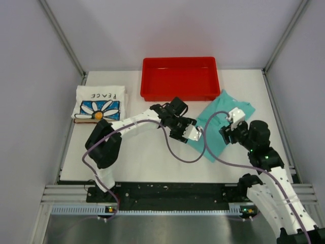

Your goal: Fold and stack the t-shirts

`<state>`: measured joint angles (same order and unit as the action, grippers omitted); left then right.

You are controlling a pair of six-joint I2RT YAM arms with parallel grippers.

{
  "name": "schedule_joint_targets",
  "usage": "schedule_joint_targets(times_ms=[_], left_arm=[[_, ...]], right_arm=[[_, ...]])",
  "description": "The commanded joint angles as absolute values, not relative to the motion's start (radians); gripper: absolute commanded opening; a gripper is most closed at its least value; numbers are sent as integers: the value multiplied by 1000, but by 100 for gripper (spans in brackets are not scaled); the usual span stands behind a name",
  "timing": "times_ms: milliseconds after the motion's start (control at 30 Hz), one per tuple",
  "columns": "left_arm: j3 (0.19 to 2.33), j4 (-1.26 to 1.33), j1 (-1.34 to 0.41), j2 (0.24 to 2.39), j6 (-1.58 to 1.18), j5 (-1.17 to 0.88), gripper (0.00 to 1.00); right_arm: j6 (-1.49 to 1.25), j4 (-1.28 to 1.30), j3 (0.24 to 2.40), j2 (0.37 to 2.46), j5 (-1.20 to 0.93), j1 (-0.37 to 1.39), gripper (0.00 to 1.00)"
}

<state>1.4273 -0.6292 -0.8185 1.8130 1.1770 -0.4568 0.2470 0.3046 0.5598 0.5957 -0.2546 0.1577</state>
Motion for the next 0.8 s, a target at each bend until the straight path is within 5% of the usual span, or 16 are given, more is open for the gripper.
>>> schedule_joint_targets(times_ms=[0, 367, 433, 567, 767], left_arm=[[1379, -543, -828, 1881, 1310, -486, 67], [1370, -470, -867, 1982, 1307, -298, 64], [1368, -454, -870, 1994, 1296, -261, 50], [1353, -448, -890, 2003, 1276, -180, 2], [1273, -503, -903, 1921, 1198, -224, 0]], right_arm=[[565, 512, 540, 595, -250, 255, 59], [606, 537, 525, 588, -270, 290, 60], [640, 572, 522, 595, -293, 322, 60], [719, 652, 517, 604, -250, 420, 60], [824, 848, 535, 603, -243, 576, 59]])
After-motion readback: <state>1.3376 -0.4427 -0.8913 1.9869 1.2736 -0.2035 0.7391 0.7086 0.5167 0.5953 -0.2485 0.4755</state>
